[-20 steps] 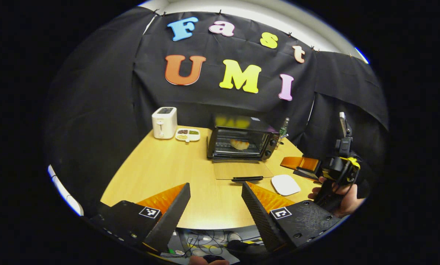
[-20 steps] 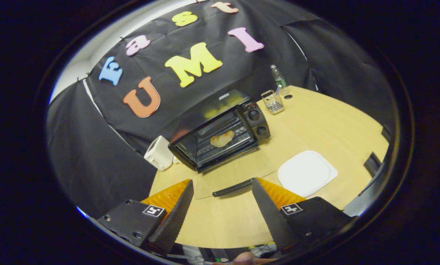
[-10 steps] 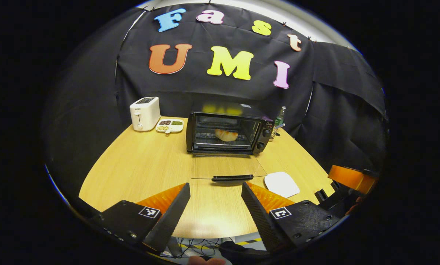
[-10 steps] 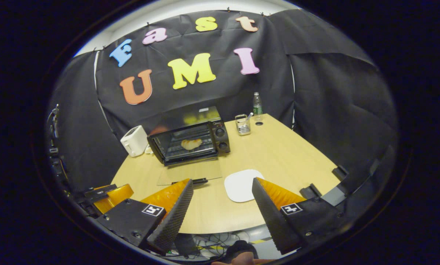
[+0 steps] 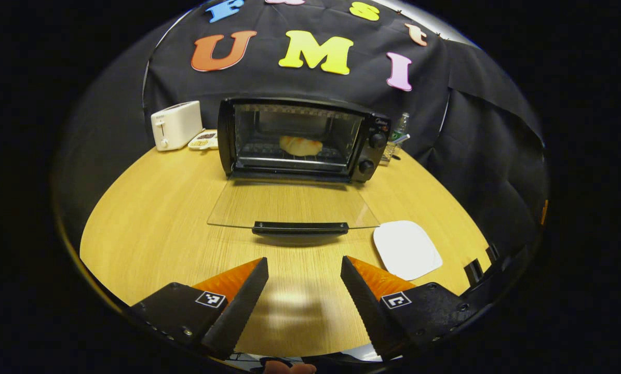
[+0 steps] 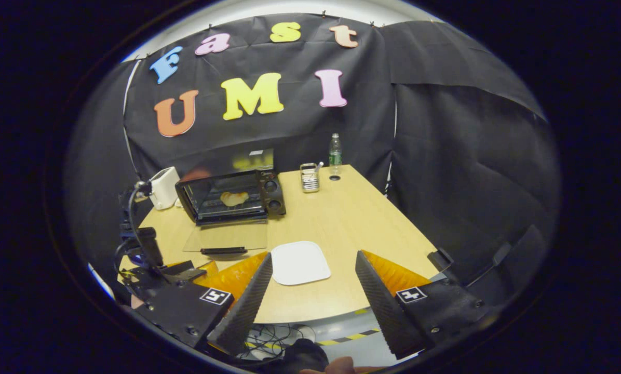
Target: Open the electric oven with the left hand, put the food in, and close the electric oven.
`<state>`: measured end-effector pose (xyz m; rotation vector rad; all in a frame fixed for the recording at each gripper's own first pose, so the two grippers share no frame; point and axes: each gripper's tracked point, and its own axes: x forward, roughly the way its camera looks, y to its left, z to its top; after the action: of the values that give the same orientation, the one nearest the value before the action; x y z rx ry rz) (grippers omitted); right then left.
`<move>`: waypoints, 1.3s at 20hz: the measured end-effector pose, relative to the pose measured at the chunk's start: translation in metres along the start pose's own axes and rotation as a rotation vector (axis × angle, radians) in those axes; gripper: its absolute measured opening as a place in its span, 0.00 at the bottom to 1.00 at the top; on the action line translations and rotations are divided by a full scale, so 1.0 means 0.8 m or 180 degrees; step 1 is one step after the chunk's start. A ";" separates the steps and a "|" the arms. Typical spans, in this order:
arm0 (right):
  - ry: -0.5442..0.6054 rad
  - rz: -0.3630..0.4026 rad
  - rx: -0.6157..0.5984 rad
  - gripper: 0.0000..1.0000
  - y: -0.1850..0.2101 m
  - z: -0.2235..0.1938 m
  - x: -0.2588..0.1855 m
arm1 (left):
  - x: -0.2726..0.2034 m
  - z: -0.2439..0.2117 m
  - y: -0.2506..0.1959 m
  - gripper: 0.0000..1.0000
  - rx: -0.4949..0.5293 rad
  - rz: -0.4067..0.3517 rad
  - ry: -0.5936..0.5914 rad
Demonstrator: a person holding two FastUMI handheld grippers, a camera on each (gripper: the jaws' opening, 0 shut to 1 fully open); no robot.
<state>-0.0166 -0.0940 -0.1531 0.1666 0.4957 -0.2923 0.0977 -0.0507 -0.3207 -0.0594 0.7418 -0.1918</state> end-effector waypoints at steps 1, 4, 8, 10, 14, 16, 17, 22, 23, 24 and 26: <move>0.0036 -0.0023 -0.0004 0.97 -0.006 -0.002 0.002 | 0.015 -0.004 0.000 0.93 -0.0013 0.0057 0.0050; 0.0147 -0.0014 -0.0015 0.97 -0.020 -0.002 0.009 | 0.045 -0.012 0.004 0.93 -0.0088 0.0225 0.0154; 0.0231 -0.0073 0.0062 0.97 -0.047 0.006 0.021 | 0.078 -0.020 0.000 0.93 -0.0026 0.0313 0.0263; 0.0257 -0.0079 0.0064 0.97 -0.055 0.008 0.030 | 0.090 -0.027 0.004 0.93 0.0001 0.0377 0.0335; 0.0293 -0.0021 0.0110 0.97 -0.051 0.012 0.037 | 0.104 -0.022 0.009 0.95 0.0140 0.0468 0.0386; 0.0331 0.0033 0.0147 0.97 -0.044 0.010 0.033 | 0.106 -0.017 0.011 0.96 0.0158 0.0470 0.0370; 0.0344 0.0061 0.0154 0.97 -0.039 0.008 0.035 | 0.109 -0.015 0.011 1.00 0.0136 0.0461 0.0373; 0.0324 0.0167 0.0189 0.97 -0.021 0.015 0.042 | 0.094 0.006 0.009 0.94 0.0185 0.0407 0.0287; 0.0304 0.0172 0.0201 0.97 -0.021 0.018 0.041 | 0.087 0.017 0.008 0.94 0.0197 0.0402 0.0231; 0.0289 0.0180 0.0213 0.97 -0.018 0.020 0.040 | 0.081 0.030 0.006 0.94 0.0215 0.0397 0.0162; 0.0258 0.0237 0.0244 0.97 -0.007 0.022 0.038 | 0.067 0.062 0.002 0.94 0.0224 0.0376 -0.0018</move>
<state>0.0148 -0.1107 -0.1533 0.2717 0.5578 -0.2326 0.1702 -0.0602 -0.3201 0.0507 0.7301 -0.1049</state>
